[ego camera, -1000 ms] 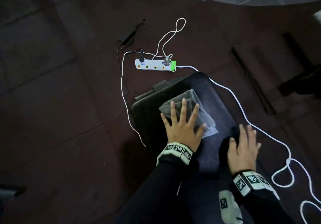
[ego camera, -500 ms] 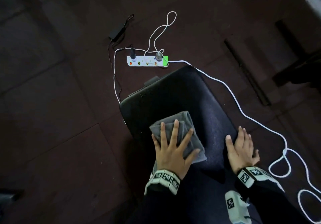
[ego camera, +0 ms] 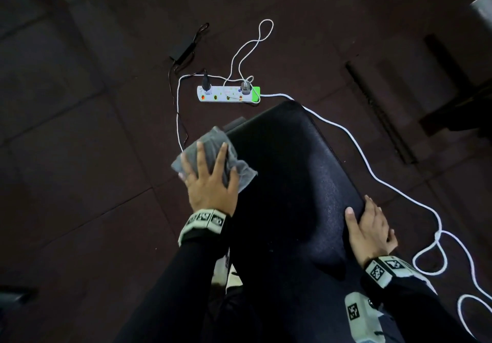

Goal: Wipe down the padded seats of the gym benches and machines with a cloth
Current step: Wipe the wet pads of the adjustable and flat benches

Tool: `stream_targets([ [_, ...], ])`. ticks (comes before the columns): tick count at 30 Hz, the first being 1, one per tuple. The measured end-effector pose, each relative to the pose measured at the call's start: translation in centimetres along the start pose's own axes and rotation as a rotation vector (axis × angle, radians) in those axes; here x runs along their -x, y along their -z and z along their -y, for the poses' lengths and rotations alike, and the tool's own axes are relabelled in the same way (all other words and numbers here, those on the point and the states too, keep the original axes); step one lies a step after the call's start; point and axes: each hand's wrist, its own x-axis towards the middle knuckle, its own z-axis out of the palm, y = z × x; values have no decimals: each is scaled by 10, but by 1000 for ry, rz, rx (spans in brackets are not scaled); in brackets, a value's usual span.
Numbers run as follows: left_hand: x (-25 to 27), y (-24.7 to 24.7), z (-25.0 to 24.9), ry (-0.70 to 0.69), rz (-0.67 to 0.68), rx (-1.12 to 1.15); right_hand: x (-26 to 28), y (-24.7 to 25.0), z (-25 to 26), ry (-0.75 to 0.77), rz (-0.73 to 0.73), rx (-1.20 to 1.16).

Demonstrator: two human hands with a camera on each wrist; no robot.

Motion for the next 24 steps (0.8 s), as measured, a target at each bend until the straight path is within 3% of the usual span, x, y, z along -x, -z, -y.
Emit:
stream_targets([
  [4,68,-22,10,65,-34,111,1,1,2,-3,-5,1],
  [7,114,-37,-2,-176,90,-121,0,2,2,4,-13,-6],
  [9,124,-41,-23,-275,145,-143,0,1,2,7,-18,2],
  [14,86,-41,-64,-362,145,-155,-1,0,0,-1,-12,11],
  [18,31,-34,-69,-377,97,-166,-1,3,0,-3,12,19],
  [24,-14,-14,-40,-225,53,-126,-1,2,0,-5,5,20],
])
